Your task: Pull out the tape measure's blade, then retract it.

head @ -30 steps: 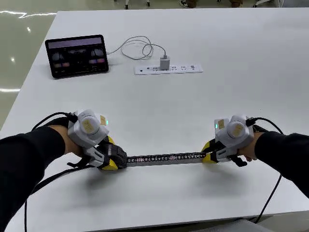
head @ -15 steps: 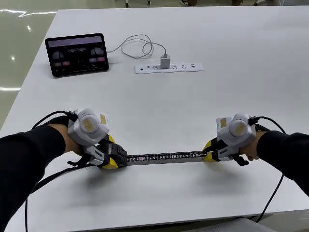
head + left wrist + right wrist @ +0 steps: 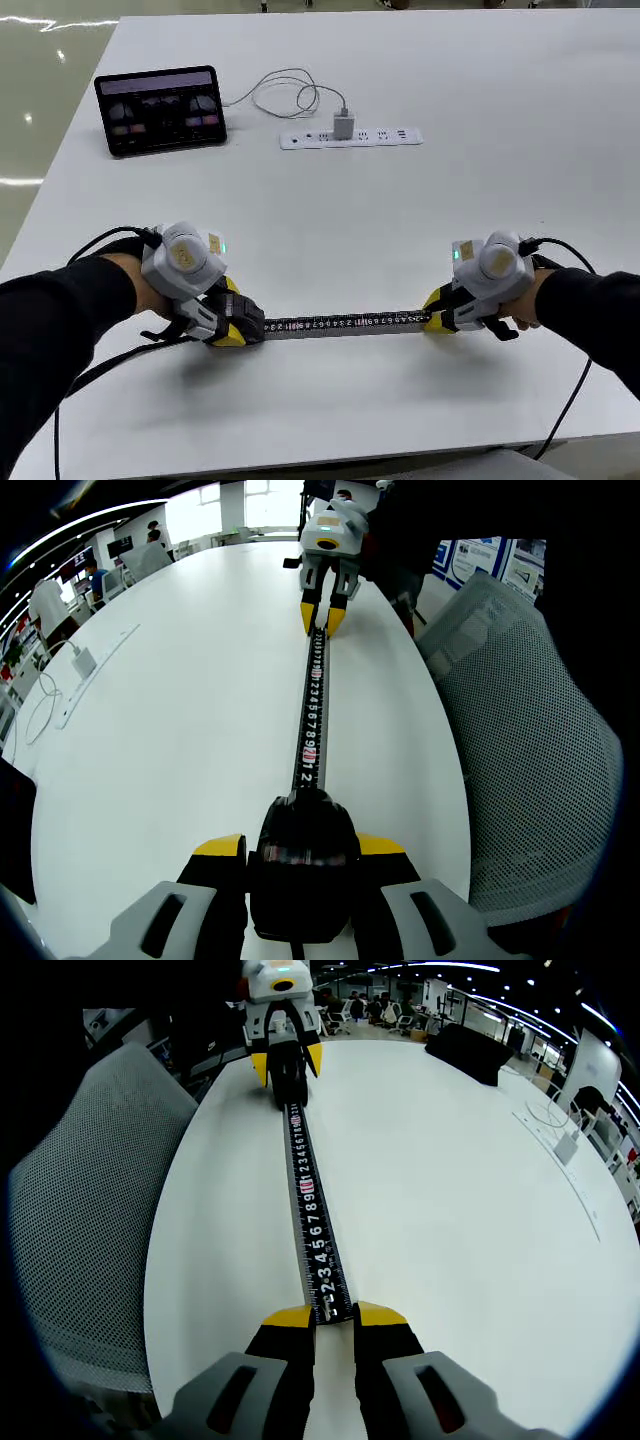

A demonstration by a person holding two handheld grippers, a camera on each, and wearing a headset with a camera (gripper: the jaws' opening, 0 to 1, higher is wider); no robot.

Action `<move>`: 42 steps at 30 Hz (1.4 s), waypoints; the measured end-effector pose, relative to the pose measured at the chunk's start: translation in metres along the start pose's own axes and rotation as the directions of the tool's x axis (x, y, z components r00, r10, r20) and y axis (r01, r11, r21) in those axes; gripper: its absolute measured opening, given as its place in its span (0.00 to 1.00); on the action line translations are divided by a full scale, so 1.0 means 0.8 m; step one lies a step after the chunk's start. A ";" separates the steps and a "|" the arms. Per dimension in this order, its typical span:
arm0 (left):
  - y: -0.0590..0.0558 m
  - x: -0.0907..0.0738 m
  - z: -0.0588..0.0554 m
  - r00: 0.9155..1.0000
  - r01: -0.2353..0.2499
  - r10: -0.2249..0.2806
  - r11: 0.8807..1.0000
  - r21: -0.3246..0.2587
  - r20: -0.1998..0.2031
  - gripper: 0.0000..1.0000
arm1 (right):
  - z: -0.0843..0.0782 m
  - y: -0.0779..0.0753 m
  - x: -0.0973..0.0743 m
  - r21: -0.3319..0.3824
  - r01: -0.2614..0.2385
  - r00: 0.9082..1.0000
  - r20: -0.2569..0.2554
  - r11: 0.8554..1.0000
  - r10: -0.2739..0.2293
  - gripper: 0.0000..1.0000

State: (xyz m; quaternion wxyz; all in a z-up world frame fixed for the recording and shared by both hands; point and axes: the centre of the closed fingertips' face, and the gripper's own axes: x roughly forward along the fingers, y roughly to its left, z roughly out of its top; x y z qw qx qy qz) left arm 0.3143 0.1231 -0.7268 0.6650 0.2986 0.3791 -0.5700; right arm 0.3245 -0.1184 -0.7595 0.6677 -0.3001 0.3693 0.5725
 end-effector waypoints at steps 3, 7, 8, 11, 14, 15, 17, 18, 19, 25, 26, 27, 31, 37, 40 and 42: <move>0.001 0.000 0.000 1.000 -0.002 0.002 1.000 -0.004 0.003 0.36 | 0.000 0.000 0.000 0.000 -0.003 1.000 0.000 1.000 0.003 0.09; 0.001 0.001 0.000 1.000 -0.003 0.003 1.000 -0.003 0.001 0.36 | 0.001 0.001 0.000 0.000 -0.005 1.000 -0.002 1.000 0.005 0.09; 0.001 0.001 0.000 1.000 -0.003 0.003 1.000 -0.004 0.002 0.36 | 0.001 0.000 -0.001 0.001 -0.004 1.000 -0.001 1.000 0.004 0.09; 0.001 0.001 0.000 1.000 -0.005 0.005 1.000 -0.007 0.006 0.36 | 0.001 0.001 -0.001 0.004 -0.005 1.000 0.003 1.000 0.004 0.09; 0.001 0.001 0.000 1.000 -0.004 0.004 1.000 -0.006 0.004 0.36 | 0.001 0.001 -0.001 0.004 -0.006 1.000 0.005 1.000 0.006 0.10; 0.001 0.001 0.000 1.000 -0.005 0.005 1.000 -0.006 0.004 0.36 | 0.001 0.001 0.000 0.004 -0.006 1.000 0.005 1.000 0.006 0.10; 0.001 0.001 0.000 1.000 -0.005 0.005 1.000 -0.007 0.005 0.36 | 0.001 0.001 0.000 0.003 -0.007 1.000 0.003 1.000 0.007 0.10; 0.001 0.001 0.000 1.000 -0.005 0.005 1.000 -0.009 0.005 0.36 | 0.002 0.001 -0.001 0.004 -0.007 1.000 0.003 1.000 0.007 0.10; 0.001 0.001 0.000 1.000 -0.004 0.004 1.000 -0.009 0.004 0.36 | 0.002 0.001 -0.001 0.003 -0.008 1.000 0.002 1.000 0.008 0.10; 0.001 0.001 0.002 1.000 -0.012 0.012 1.000 -0.010 0.015 0.37 | 0.002 0.001 0.000 0.009 -0.009 1.000 -0.004 1.000 0.009 0.11; 0.001 0.001 0.002 1.000 -0.011 0.011 1.000 -0.007 0.021 0.37 | 0.002 0.002 0.001 0.002 -0.008 1.000 -0.011 1.000 0.008 0.11; 0.002 0.001 0.003 1.000 -0.014 0.014 1.000 -0.014 0.023 0.37 | 0.003 0.002 0.002 -0.013 -0.011 1.000 -0.019 1.000 0.011 0.11; 0.004 0.002 0.003 1.000 -0.018 0.019 1.000 -0.015 0.023 0.37 | 0.002 0.001 0.002 -0.027 -0.018 0.999 -0.030 0.999 0.017 0.11; 0.004 0.002 0.002 1.000 -0.015 0.015 1.000 -0.004 0.012 0.37 | 0.002 0.002 0.002 -0.038 -0.022 0.999 -0.046 0.999 0.020 0.12; 0.004 0.002 0.002 1.000 -0.012 0.012 1.000 -0.002 0.011 0.37 | 0.002 0.002 0.002 -0.050 -0.028 0.998 -0.059 0.998 0.025 0.12; 0.005 0.001 0.002 1.000 -0.012 0.012 1.000 0.003 0.013 0.37 | 0.002 0.003 0.002 -0.058 -0.028 0.997 -0.072 0.998 0.024 0.12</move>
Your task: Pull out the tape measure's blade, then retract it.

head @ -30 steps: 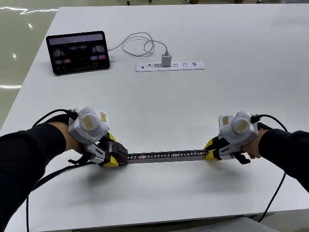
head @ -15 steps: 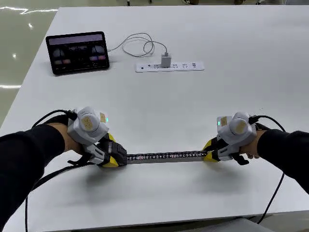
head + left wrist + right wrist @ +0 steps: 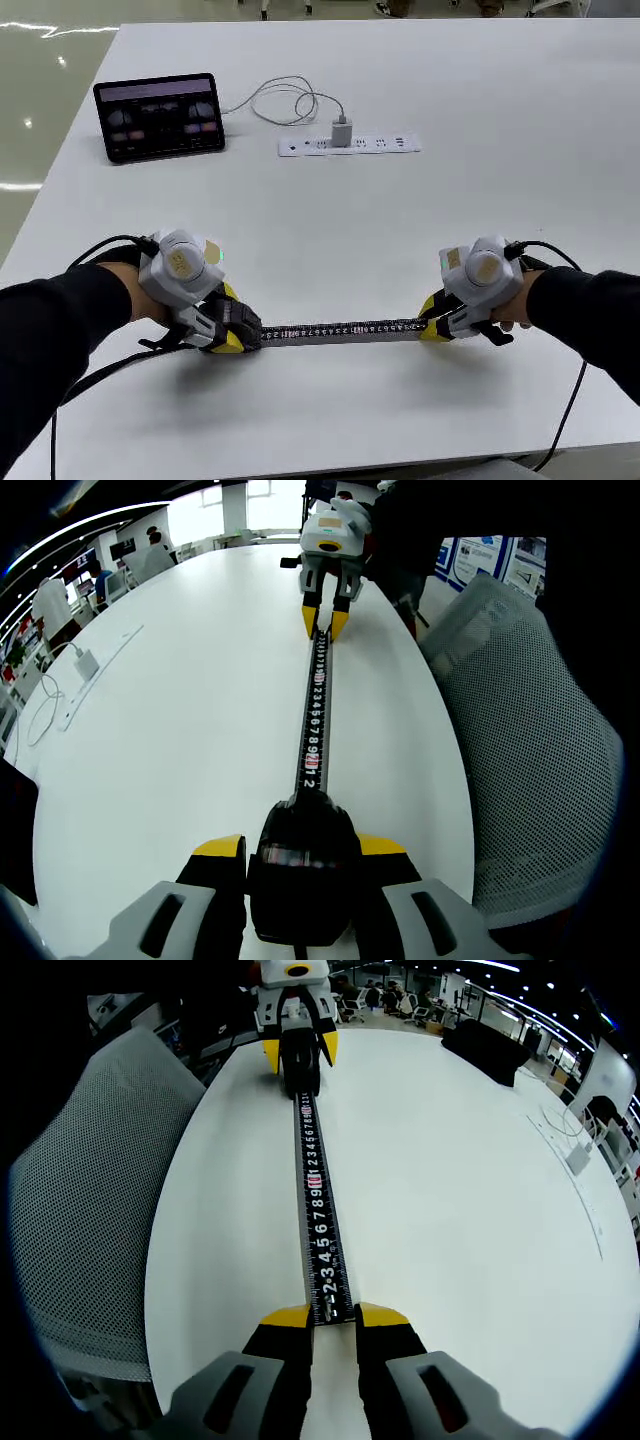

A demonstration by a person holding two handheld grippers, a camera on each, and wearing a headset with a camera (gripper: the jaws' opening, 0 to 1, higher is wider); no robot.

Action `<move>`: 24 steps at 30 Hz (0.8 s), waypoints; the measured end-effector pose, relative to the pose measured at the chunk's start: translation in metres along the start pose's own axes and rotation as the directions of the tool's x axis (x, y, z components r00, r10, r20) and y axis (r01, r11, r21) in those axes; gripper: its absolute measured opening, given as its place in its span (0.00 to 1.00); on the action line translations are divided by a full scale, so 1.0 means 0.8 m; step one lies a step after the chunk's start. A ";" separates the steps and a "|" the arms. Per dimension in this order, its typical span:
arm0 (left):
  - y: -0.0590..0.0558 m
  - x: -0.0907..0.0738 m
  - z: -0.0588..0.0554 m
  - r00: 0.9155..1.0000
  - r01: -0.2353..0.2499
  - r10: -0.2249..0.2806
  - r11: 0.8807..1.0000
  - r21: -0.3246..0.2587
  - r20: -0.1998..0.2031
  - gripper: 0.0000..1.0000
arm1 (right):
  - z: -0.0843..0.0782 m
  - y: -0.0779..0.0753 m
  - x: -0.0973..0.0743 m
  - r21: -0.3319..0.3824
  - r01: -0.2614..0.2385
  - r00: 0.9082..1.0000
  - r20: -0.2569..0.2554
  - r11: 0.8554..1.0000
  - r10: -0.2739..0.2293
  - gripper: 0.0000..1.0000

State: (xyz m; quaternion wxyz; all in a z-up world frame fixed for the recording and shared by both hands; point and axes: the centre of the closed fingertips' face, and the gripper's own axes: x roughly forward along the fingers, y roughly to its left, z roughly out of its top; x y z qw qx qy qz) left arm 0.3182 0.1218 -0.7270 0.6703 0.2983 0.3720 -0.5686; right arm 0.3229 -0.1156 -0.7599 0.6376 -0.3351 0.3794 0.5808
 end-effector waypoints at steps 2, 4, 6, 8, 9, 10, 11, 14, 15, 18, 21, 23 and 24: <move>0.000 0.000 0.000 1.000 -0.001 0.001 1.000 0.002 -0.001 0.37 | 0.000 0.000 0.000 -0.015 0.003 1.000 -0.015 1.000 -0.003 0.12; 0.001 -0.001 -0.002 1.000 -0.002 0.002 1.000 -0.004 -0.013 0.37 | 0.000 0.000 0.000 -0.016 0.006 1.000 -0.028 1.000 -0.006 0.12; 0.002 -0.003 -0.006 0.999 -0.010 0.010 1.000 -0.011 -0.034 0.37 | 0.001 -0.001 0.001 -0.022 0.011 0.999 -0.034 1.000 -0.012 0.13; 0.002 -0.006 -0.008 0.999 -0.014 0.014 1.000 -0.009 -0.044 0.38 | 0.004 -0.004 0.001 -0.016 0.018 0.999 -0.030 1.000 -0.019 0.17; 0.004 -0.009 -0.009 0.999 -0.021 0.020 1.000 -0.021 -0.047 0.38 | 0.008 -0.004 0.001 -0.014 0.020 0.999 -0.025 1.000 -0.020 0.17; 0.005 -0.011 -0.009 0.999 -0.026 0.024 0.999 -0.026 -0.043 0.39 | 0.010 -0.005 0.001 -0.016 0.021 1.000 -0.022 1.000 -0.022 0.18; 0.007 -0.013 -0.010 0.999 -0.033 0.032 0.999 -0.031 -0.041 0.41 | 0.013 -0.005 0.001 -0.019 0.024 1.000 -0.020 1.000 -0.024 0.19; 0.015 -0.019 -0.014 0.997 -0.074 0.071 0.994 -0.075 -0.043 0.47 | 0.018 -0.006 0.002 -0.039 0.031 0.999 -0.020 0.999 -0.031 0.24; 0.015 -0.021 -0.014 0.996 -0.079 0.075 0.992 -0.098 -0.042 0.48 | 0.019 -0.006 0.002 -0.042 0.030 0.999 -0.019 0.999 -0.031 0.25; 0.011 -0.025 -0.010 0.998 -0.060 0.059 0.989 -0.132 -0.014 0.56 | 0.018 -0.005 0.002 -0.039 0.026 0.999 -0.022 0.999 -0.027 0.28; 0.014 -0.029 -0.009 0.997 -0.081 0.082 0.986 -0.145 -0.003 0.64 | 0.013 -0.004 0.000 -0.016 0.029 0.999 -0.040 0.999 -0.029 0.33; 0.016 -0.030 -0.008 0.996 -0.088 0.090 0.982 -0.165 0.007 0.71 | 0.010 -0.004 -0.001 -0.010 0.029 0.999 -0.043 1.000 -0.029 0.36; 0.016 -0.031 -0.007 0.995 -0.091 0.095 0.982 -0.168 0.012 0.73 | 0.008 -0.003 -0.002 -0.005 0.025 0.999 -0.044 1.000 -0.025 0.37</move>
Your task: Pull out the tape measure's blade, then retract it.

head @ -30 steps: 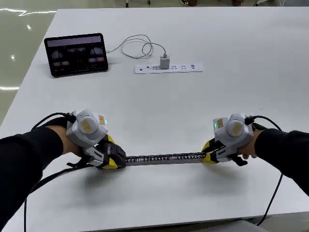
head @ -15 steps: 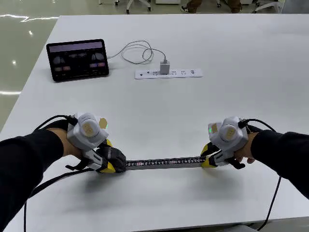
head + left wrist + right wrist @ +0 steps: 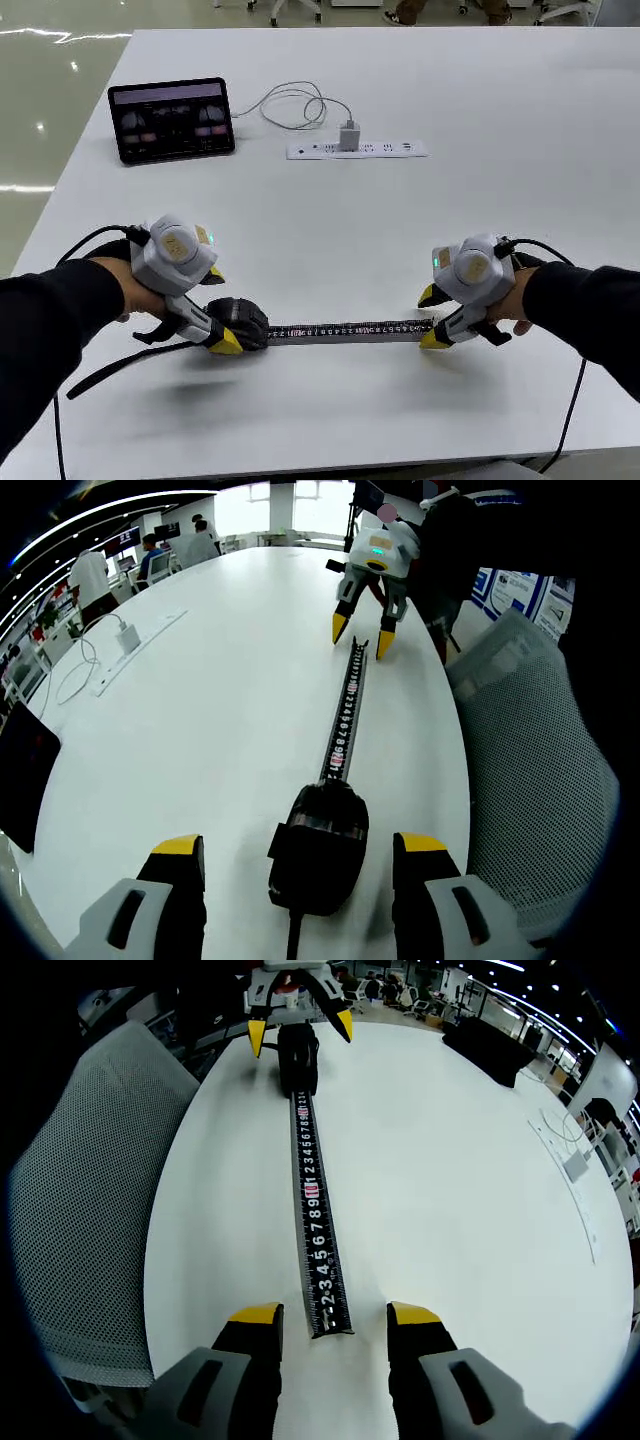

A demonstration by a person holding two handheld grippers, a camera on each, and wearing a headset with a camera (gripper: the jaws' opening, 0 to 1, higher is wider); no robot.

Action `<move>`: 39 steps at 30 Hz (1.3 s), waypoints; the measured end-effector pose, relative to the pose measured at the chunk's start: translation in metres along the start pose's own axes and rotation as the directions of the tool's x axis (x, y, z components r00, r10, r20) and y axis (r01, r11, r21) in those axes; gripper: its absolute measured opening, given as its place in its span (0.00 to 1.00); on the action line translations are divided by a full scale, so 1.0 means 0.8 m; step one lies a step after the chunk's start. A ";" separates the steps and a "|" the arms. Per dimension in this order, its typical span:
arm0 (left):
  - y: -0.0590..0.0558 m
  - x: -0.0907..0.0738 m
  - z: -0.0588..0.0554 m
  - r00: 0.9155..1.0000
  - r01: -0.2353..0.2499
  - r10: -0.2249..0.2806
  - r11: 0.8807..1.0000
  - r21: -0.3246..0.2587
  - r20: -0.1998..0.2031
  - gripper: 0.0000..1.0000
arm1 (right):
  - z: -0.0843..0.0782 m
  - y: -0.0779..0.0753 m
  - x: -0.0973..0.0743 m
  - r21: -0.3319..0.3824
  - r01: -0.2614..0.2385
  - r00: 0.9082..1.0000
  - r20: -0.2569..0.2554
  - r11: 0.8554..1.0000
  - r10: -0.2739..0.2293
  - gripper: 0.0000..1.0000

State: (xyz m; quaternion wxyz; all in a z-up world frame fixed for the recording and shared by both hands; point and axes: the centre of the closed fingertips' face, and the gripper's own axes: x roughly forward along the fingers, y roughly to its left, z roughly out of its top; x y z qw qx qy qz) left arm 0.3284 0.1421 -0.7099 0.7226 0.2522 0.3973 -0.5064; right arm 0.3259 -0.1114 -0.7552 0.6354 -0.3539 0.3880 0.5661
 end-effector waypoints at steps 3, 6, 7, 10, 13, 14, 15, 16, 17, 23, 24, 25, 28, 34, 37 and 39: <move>0.002 0.000 0.000 1.000 -0.012 0.012 1.000 -0.005 0.004 0.79 | -0.002 0.001 -0.003 0.010 -0.001 1.000 -0.001 1.000 0.001 0.41; 0.010 -0.001 0.002 0.999 -0.045 0.045 0.999 -0.001 0.013 0.85 | -0.006 -0.001 -0.006 0.033 0.004 1.000 -0.007 0.999 -0.004 0.42; 0.016 -0.002 0.005 0.997 -0.072 0.072 0.997 0.002 0.026 0.88 | -0.008 -0.002 -0.007 0.042 0.007 1.000 -0.011 0.999 -0.006 0.43; 0.022 -0.003 0.006 0.995 -0.097 0.098 0.995 -0.023 0.036 0.98 | -0.011 0.000 -0.009 0.062 0.011 1.000 -0.013 0.998 -0.010 0.47; 0.027 -0.007 0.007 0.992 -0.116 0.118 0.992 -0.049 0.049 1.00 | -0.016 0.003 -0.010 0.071 0.010 1.000 -0.017 0.997 -0.009 0.51; 0.028 -0.008 0.008 0.991 -0.116 0.120 0.991 -0.060 0.059 1.00 | -0.016 0.004 -0.010 0.072 0.010 1.000 -0.018 0.997 -0.008 0.54; 0.027 -0.009 0.008 0.991 -0.115 0.119 0.991 -0.065 0.062 1.00 | -0.018 0.005 -0.011 0.076 0.007 1.000 -0.021 0.997 -0.006 0.56; 0.028 -0.009 0.008 0.991 -0.118 0.122 0.991 -0.066 0.061 1.00 | -0.018 0.006 -0.011 0.078 0.008 1.000 -0.020 0.997 -0.006 0.58; 0.029 -0.010 0.007 0.990 -0.126 0.130 0.990 -0.066 0.059 1.00 | -0.017 0.007 -0.012 0.079 0.009 1.000 -0.017 0.997 -0.008 0.61; 0.055 -0.026 -0.007 0.966 -0.231 0.251 0.944 -0.237 0.058 1.00 | 0.002 -0.013 -0.022 0.162 0.122 0.988 0.078 0.979 -0.136 0.71; 0.051 -0.026 -0.011 0.970 -0.216 0.236 0.946 -0.243 0.054 1.00 | 0.005 -0.016 -0.024 0.178 0.135 0.983 0.096 0.975 -0.154 0.73; 0.051 -0.026 -0.012 0.965 -0.225 0.251 0.939 -0.259 0.072 1.00 | 0.009 -0.020 -0.028 0.211 0.161 0.975 0.116 0.964 -0.189 0.74; 0.047 -0.031 -0.008 0.948 -0.225 0.287 0.912 -0.343 0.141 1.00 | 0.015 -0.027 -0.037 0.284 0.206 0.952 0.163 0.937 -0.258 0.83; 0.044 -0.042 -0.025 0.921 -0.251 0.351 0.865 -0.434 0.168 1.00 | 0.013 -0.019 -0.047 0.388 0.217 0.922 0.221 0.896 -0.319 0.98; 0.039 -0.047 -0.029 0.910 -0.240 0.365 0.849 -0.470 0.194 1.00 | 0.018 -0.016 -0.058 0.430 0.220 0.903 0.250 0.875 -0.350 0.99; 0.034 -0.050 -0.033 0.907 -0.245 0.372 0.848 -0.470 0.198 1.00 | 0.013 -0.011 -0.062 0.437 0.224 0.902 0.246 0.871 -0.356 1.00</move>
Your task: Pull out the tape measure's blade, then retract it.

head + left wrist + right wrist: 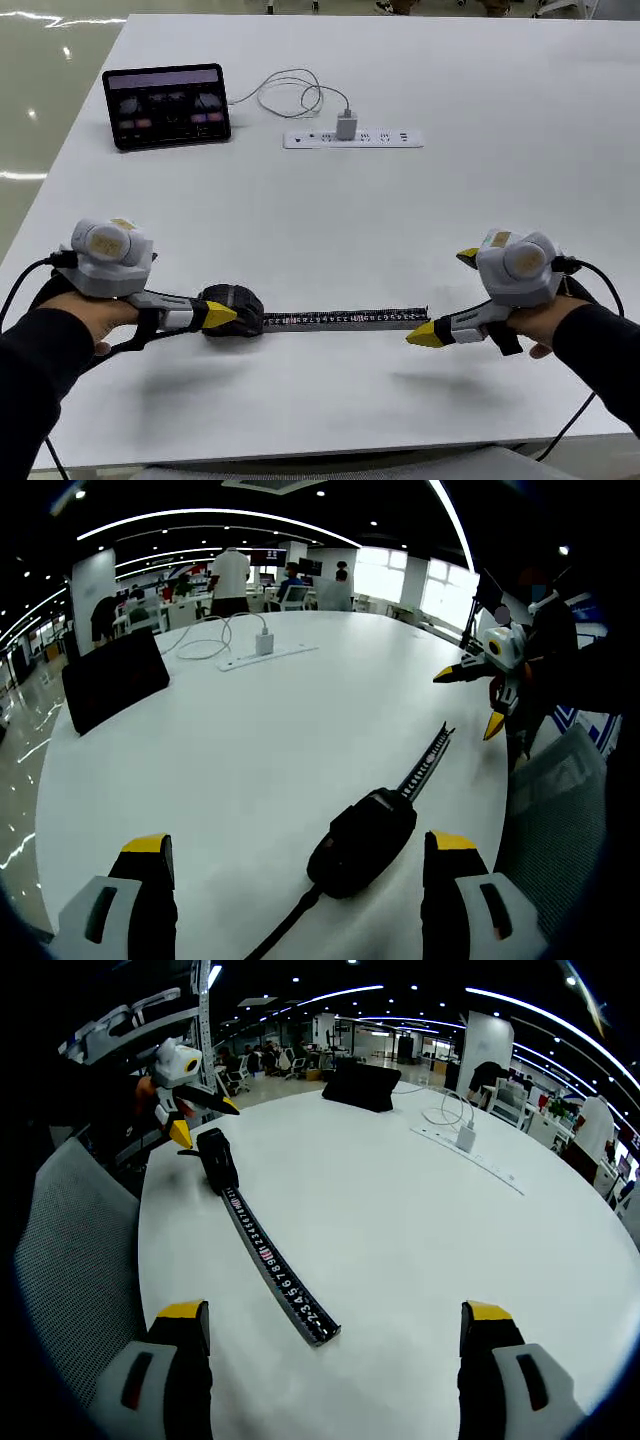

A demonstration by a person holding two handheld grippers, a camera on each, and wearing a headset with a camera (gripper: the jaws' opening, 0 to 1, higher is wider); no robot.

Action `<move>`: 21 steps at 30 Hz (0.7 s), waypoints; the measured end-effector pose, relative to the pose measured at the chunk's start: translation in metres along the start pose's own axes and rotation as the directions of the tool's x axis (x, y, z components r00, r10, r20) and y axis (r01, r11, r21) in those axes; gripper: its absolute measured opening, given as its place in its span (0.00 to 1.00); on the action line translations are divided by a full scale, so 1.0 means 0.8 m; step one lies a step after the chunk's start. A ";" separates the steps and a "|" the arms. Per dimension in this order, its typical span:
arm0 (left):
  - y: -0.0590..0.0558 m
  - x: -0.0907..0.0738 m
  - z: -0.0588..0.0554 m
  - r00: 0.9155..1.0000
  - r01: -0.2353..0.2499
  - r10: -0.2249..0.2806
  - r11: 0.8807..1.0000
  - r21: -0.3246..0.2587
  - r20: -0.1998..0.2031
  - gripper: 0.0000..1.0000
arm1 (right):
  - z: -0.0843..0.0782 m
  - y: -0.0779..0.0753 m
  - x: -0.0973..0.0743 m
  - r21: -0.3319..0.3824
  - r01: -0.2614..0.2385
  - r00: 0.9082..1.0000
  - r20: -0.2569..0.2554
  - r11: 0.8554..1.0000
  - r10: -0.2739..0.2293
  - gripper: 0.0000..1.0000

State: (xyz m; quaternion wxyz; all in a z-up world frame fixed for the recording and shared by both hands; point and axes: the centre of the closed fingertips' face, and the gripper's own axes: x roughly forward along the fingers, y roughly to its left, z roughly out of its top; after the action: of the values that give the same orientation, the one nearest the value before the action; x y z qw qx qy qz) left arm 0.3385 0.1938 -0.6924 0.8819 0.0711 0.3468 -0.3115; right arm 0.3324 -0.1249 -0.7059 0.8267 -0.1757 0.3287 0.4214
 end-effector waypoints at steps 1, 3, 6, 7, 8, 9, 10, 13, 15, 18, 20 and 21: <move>-0.001 -0.002 -0.001 1.000 -0.002 0.002 1.000 -0.006 0.009 1.00 | -0.001 0.002 -0.003 0.003 0.004 1.000 0.007 1.000 -0.004 1.00; -0.001 -0.005 -0.004 1.000 -0.007 0.007 1.000 -0.001 0.011 1.00 | -0.003 0.005 -0.006 0.006 0.003 1.000 0.011 1.000 -0.003 1.00; -0.001 -0.012 -0.004 1.000 -0.017 0.017 1.000 0.003 0.022 1.00 | -0.009 0.009 -0.012 0.012 0.010 1.000 0.015 1.000 -0.010 1.00; -0.001 -0.014 -0.003 0.999 -0.021 0.021 1.000 0.003 0.026 1.00 | -0.010 0.010 -0.014 0.017 0.012 1.000 0.016 1.000 -0.012 1.00; -0.001 -0.016 -0.003 0.999 -0.026 0.026 1.000 0.002 0.031 1.00 | -0.010 0.011 -0.016 0.020 0.017 1.000 0.019 1.000 -0.018 1.00; 0.000 -0.019 -0.002 0.999 -0.032 0.032 0.999 -0.003 0.042 1.00 | -0.012 0.011 -0.021 0.029 0.026 0.999 0.022 0.999 -0.027 1.00; 0.001 -0.021 -0.001 0.998 -0.037 0.037 0.999 -0.006 0.051 1.00 | -0.012 0.010 -0.024 0.038 0.032 0.999 0.026 0.999 -0.033 1.00; 0.002 -0.025 -0.001 0.996 -0.041 0.043 0.999 -0.019 0.079 1.00 | -0.015 0.007 -0.036 0.042 0.051 0.998 0.043 0.998 -0.053 1.00; 0.004 -0.029 -0.002 0.994 -0.055 0.057 0.998 -0.022 0.093 1.00 | -0.019 0.005 -0.045 0.048 0.065 0.997 0.046 0.997 -0.067 1.00; 0.005 -0.039 0.015 0.976 -0.065 0.071 0.997 -0.038 0.206 1.00 | -0.016 0.001 -0.061 0.049 0.104 0.991 0.081 0.993 -0.107 1.00; 0.004 -0.043 0.003 0.982 -0.074 0.078 0.997 -0.027 0.171 1.00 | -0.019 0.001 -0.069 0.056 0.119 0.989 0.086 0.991 -0.123 1.00; 0.001 -0.041 -0.002 0.985 -0.066 0.069 0.997 -0.028 0.161 1.00 | -0.021 0.002 -0.073 0.063 0.128 0.987 0.089 0.990 -0.133 1.00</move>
State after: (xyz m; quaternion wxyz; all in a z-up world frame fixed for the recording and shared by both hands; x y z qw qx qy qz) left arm 0.3192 0.2112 -0.6722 0.9178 0.0473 0.2751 -0.2822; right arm 0.2996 -0.1678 -0.6774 0.8717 -0.1534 0.2893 0.3645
